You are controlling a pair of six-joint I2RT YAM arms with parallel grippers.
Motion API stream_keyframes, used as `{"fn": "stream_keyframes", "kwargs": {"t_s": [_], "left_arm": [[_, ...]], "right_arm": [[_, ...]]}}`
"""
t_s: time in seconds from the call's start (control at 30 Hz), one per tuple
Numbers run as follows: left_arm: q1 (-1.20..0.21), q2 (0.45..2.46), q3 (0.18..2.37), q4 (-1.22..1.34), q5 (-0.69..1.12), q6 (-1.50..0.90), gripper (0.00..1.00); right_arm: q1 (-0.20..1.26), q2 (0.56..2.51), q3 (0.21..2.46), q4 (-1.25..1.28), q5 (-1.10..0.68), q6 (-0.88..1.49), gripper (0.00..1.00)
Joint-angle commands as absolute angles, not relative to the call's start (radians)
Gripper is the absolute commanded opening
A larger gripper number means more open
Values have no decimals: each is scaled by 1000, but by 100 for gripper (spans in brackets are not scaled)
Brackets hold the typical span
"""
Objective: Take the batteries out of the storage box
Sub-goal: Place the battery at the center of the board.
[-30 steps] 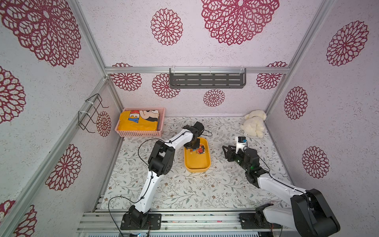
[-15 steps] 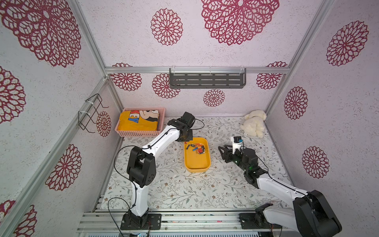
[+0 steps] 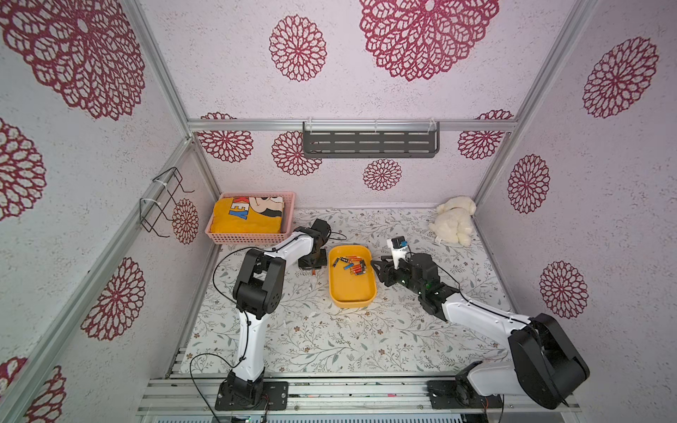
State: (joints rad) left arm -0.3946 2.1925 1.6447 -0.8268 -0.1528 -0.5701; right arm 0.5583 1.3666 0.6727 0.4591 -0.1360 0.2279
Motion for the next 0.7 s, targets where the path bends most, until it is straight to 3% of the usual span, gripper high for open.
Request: {"fn": "stream_keyframes", "kwargs": {"t_s": [0.0, 0.23, 0.3, 0.5, 0.67], "left_arm": [[-398, 2208, 1681, -794, -146, -559, 0], [-399, 2226, 1686, -804, -153, -562, 3], [-399, 2223, 1678, -803, -155, -561, 14], [-399, 2211, 1674, -807, -153, -564, 26], [-407, 2153, 1680, -827, -156, -562, 32]], "right_arm": [[565, 1368, 706, 443, -97, 210, 51], [564, 1374, 700, 431, -79, 205, 52], [563, 1374, 701, 429, -74, 205, 52], [563, 1380, 726, 398, -75, 214, 52], [565, 1426, 865, 219, -118, 204, 51]]}}
